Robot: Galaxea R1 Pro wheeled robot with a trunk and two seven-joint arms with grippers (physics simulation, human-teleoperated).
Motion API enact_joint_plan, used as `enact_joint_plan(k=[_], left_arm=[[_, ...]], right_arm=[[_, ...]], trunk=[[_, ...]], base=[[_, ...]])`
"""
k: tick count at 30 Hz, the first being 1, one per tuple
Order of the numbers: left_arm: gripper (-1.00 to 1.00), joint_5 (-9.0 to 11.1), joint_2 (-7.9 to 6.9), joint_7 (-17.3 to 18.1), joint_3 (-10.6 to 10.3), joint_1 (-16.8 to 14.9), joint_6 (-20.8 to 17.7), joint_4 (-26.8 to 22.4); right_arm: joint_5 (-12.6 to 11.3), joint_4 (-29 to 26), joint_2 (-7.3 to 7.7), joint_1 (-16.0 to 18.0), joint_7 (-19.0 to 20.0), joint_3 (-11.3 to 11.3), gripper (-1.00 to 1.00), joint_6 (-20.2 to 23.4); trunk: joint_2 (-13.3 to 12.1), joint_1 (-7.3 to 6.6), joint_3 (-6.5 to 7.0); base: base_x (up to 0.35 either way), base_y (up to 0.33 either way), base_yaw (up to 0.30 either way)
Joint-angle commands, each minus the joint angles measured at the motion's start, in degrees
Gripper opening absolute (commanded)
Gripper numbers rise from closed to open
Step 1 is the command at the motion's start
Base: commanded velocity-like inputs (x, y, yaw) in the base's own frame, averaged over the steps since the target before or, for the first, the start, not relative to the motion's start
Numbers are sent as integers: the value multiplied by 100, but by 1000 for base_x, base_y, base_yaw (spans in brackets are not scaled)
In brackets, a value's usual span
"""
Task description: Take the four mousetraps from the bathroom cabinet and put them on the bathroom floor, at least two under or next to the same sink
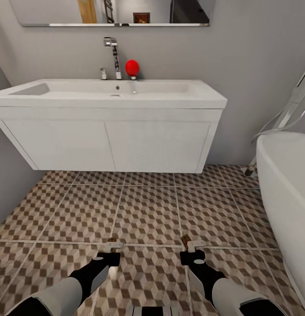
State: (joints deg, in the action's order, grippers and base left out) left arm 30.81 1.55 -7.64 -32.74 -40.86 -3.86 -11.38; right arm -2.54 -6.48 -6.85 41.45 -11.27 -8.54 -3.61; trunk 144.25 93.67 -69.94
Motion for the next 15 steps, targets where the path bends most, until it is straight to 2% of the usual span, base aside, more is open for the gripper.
enact_joint_plan(k=[1, 15], left_arm=[[-100, 39, -4, -40, -49, -2, -27, -13], [-100, 39, -5, -45, -49, -3, -27, -13]], right_arm=[[-27, 7, -1, 4, -25, -43, -100, -16], [-27, 7, -1, 4, -25, -43, -100, -18]], trunk=[[3, 1, -27], [22, 37, -337]], base=[[0, 0, 0], [0, 0, 0]])
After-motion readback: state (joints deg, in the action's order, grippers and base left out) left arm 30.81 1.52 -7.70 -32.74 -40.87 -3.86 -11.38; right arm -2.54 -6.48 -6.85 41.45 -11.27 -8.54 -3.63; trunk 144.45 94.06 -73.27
